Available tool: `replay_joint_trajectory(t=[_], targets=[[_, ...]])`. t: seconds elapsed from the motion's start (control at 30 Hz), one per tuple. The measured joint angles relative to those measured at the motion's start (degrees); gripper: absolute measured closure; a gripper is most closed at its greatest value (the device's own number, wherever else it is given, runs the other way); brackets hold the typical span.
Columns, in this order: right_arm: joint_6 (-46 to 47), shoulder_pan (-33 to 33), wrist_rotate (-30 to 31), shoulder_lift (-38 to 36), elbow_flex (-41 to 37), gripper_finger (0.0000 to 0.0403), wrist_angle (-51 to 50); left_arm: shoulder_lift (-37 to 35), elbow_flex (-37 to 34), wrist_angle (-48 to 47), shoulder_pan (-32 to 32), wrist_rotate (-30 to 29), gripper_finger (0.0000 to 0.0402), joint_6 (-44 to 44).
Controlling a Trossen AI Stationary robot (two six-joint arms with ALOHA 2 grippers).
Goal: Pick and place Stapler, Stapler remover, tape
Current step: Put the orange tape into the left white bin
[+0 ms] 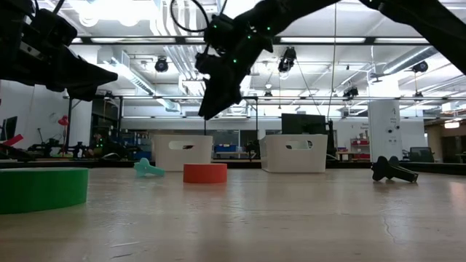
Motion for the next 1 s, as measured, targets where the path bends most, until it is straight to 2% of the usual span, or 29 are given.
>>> replay_joint_trajectory(t=[0.43, 0.67, 1.0], targets=[[-8.0, 15.3, 0.3, 0.0, -2.1, 0.0208, -4.3, 0.0, 0.0, 0.0, 0.0, 0.0, 0.0390, 0.0], [-7.7, 16.5, 0.2, 0.0, -6.5, 0.0207, -3.7, 0.0, 0.0, 0.0, 0.0, 0.0, 0.0390, 0.0], [-5.7, 16.2, 0.2, 0.0, -13.1, 0.0209, 4.0, 0.0, 0.0, 0.0, 0.0, 0.0, 0.0390, 0.0]])
